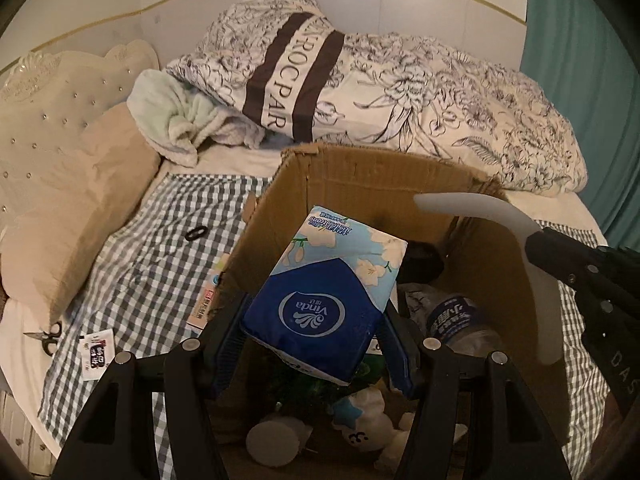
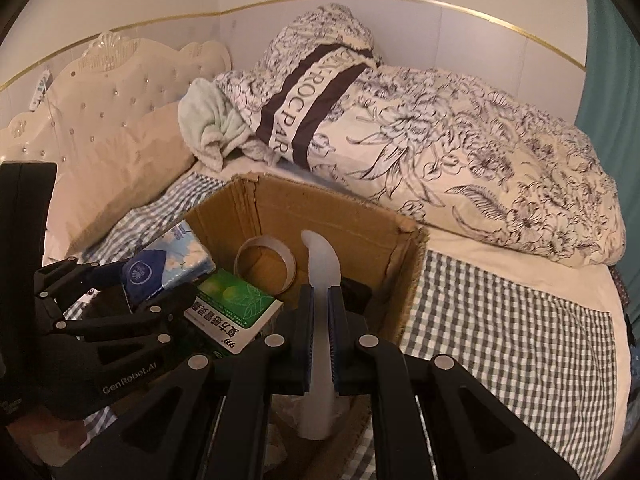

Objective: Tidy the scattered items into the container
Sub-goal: 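Lower both grippers into the box and open them to release the items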

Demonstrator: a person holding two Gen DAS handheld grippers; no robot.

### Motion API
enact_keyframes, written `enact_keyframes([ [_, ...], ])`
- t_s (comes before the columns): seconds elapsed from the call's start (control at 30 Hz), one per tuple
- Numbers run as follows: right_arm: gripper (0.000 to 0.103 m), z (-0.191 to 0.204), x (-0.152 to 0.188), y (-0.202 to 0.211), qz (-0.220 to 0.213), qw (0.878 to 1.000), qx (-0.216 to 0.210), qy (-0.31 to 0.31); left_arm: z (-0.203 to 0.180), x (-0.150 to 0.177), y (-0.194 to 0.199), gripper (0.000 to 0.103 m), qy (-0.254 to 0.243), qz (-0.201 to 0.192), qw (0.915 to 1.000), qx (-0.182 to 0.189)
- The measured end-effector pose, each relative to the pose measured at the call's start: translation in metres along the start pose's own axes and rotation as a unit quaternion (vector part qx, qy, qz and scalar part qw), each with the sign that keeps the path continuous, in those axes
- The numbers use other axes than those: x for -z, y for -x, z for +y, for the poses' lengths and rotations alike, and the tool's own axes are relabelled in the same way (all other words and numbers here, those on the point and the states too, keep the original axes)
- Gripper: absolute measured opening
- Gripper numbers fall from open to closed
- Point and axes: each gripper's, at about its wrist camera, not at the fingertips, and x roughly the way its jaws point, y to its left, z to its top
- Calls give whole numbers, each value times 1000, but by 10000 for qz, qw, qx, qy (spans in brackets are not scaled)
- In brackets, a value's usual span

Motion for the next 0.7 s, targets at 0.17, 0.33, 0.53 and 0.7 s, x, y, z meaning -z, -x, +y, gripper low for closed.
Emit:
enact_keyframes([
  [0.17, 7, 2, 5, -18, 153, 9999, -23, 20, 2, 3, -12, 62, -17, 127, 9999, 22],
  [0.33, 10, 1, 11, -29, 299, 9995, -19, -6, 3, 3, -14, 64, 3, 112, 9999, -4],
  [0.53, 20, -4, 10, -25, 303, 9995, 94, -87, 3, 1, -13, 74, 48, 150, 9999, -27],
  [0.7, 41, -9, 8, -10, 180, 9996, 115, -169, -2, -2, 0, 81, 2, 49, 9999, -94],
])
